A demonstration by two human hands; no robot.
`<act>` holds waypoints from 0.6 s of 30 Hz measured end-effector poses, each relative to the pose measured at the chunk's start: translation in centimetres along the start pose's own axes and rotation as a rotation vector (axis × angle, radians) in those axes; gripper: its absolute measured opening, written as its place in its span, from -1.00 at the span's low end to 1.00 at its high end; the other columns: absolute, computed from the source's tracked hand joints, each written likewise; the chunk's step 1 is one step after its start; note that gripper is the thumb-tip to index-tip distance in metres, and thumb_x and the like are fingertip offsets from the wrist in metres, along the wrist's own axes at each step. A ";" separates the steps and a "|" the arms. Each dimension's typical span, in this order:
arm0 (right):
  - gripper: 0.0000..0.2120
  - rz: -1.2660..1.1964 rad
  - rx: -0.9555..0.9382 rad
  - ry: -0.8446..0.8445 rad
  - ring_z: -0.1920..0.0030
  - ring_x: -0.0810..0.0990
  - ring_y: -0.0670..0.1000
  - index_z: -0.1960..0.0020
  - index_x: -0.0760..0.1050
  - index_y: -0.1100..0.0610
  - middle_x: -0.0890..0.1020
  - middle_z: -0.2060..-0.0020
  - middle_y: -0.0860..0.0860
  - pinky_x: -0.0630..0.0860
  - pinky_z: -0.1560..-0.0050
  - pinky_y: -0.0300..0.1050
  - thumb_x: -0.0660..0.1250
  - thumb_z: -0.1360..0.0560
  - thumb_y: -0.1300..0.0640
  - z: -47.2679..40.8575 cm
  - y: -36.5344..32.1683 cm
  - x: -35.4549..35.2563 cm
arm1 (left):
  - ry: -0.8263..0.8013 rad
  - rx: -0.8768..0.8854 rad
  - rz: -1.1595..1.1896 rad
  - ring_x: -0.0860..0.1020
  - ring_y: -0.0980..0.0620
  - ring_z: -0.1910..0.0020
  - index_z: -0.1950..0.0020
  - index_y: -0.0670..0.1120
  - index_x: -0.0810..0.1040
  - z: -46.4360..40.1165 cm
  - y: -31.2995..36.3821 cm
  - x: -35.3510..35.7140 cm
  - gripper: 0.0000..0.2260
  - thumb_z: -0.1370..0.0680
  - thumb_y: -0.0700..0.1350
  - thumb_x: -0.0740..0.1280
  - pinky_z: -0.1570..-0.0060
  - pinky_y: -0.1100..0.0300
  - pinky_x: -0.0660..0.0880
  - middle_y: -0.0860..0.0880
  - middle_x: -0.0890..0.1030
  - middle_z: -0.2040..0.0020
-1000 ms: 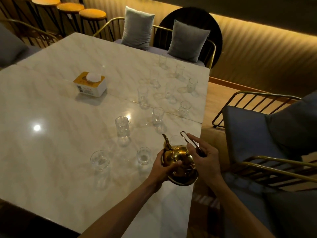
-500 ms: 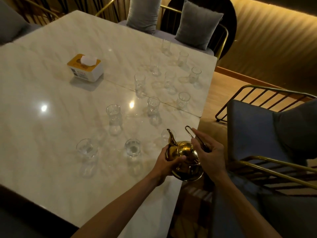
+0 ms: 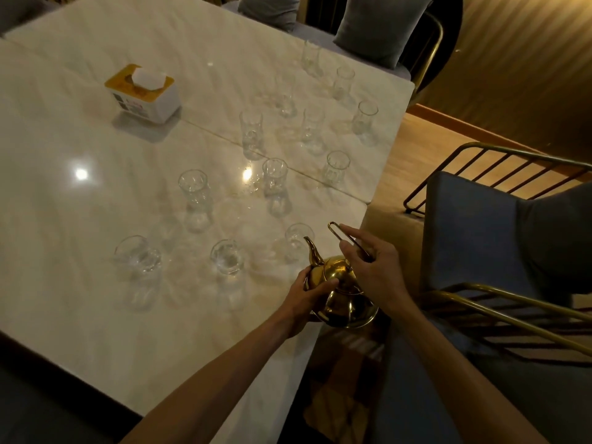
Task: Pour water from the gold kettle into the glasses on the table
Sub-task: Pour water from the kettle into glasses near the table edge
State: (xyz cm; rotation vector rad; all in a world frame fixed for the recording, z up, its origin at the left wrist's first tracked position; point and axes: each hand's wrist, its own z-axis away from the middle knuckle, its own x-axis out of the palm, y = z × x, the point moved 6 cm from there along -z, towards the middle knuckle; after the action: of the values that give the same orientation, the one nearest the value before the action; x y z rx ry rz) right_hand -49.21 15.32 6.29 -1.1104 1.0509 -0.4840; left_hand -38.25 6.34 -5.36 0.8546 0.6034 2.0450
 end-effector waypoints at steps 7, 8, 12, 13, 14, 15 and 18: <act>-0.68 0.058 0.014 -0.020 0.41 0.43 -0.17 -0.32 0.55 -0.14 0.49 0.40 -0.14 0.46 0.34 -0.33 0.37 -0.59 0.07 -0.9 0.0 0.2 | -0.005 -0.044 0.016 0.55 -0.02 -0.15 -0.49 0.13 0.28 -0.7 -0.9 0.1 -0.35 -0.48 0.09 0.49 0.18 0.00 0.63 -0.02 0.46 -0.35; -0.68 0.068 0.016 -0.025 0.43 0.41 -0.16 -0.32 0.55 -0.15 0.46 0.45 -0.12 0.43 0.36 -0.33 0.37 -0.59 0.07 -1.0 0.0 0.3 | -0.011 -0.048 0.015 0.55 -0.03 -0.16 -0.49 0.13 0.27 -0.8 -0.9 0.2 -0.35 -0.48 0.10 0.49 0.17 -0.01 0.64 -0.03 0.46 -0.36; -0.70 0.103 0.021 -0.041 0.47 0.34 -0.15 -0.29 0.56 -0.18 0.42 0.51 -0.12 0.34 0.43 -0.35 0.36 -0.59 0.05 -1.5 0.0 0.4 | -0.036 -0.075 0.018 0.55 -0.11 -0.24 -0.50 0.13 0.26 -1.2 -1.5 0.2 -0.30 -0.45 0.15 0.50 0.14 -0.03 0.65 -0.05 0.45 -0.40; -0.71 0.116 0.021 -0.046 0.47 0.34 -0.15 -0.29 0.56 -0.19 0.42 0.49 -0.12 0.34 0.43 -0.36 0.37 -0.59 0.05 -1.6 -0.1 0.5 | -0.046 -0.083 0.024 0.54 -0.12 -0.25 -0.51 0.13 0.25 -1.4 -1.6 0.2 -0.28 -0.44 0.16 0.50 0.13 -0.04 0.65 -0.06 0.45 -0.40; -0.71 0.129 0.023 -0.050 0.46 0.35 -0.16 -0.28 0.57 -0.19 0.43 0.48 -0.12 0.35 0.42 -0.37 0.37 -0.59 0.05 -1.7 -0.2 0.5 | -0.054 -0.090 0.032 0.54 -0.13 -0.25 -0.52 0.13 0.25 -1.5 -1.8 0.2 -0.27 -0.43 0.17 0.51 0.13 -0.05 0.65 -0.06 0.45 -0.40; -0.71 0.142 0.026 -0.054 0.46 0.36 -0.17 -0.28 0.57 -0.18 0.44 0.47 -0.14 0.35 0.42 -0.38 0.37 -0.59 0.04 -1.8 -0.3 0.5 | -0.060 -0.097 0.042 0.55 -0.13 -0.24 -0.52 0.12 0.24 -1.6 -1.9 0.3 -0.26 -0.43 0.17 0.51 0.13 -0.05 0.65 -0.06 0.45 -0.40; -0.71 0.180 0.036 -0.064 0.47 0.38 -0.19 -0.30 0.57 -0.15 0.45 0.44 -0.19 0.35 0.42 -0.43 0.37 -0.59 0.04 -1.9 -0.6 0.6 | -0.073 -0.103 0.060 0.56 -0.14 -0.23 -0.51 0.12 0.25 -1.8 -2.2 0.4 -0.25 -0.41 0.18 0.51 0.11 -0.07 0.65 -0.07 0.47 -0.39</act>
State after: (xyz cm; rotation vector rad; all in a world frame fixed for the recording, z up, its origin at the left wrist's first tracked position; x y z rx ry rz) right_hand -50.48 13.68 6.42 -0.9836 1.0709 -0.3207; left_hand -38.62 7.69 -7.86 0.8917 0.4331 2.0695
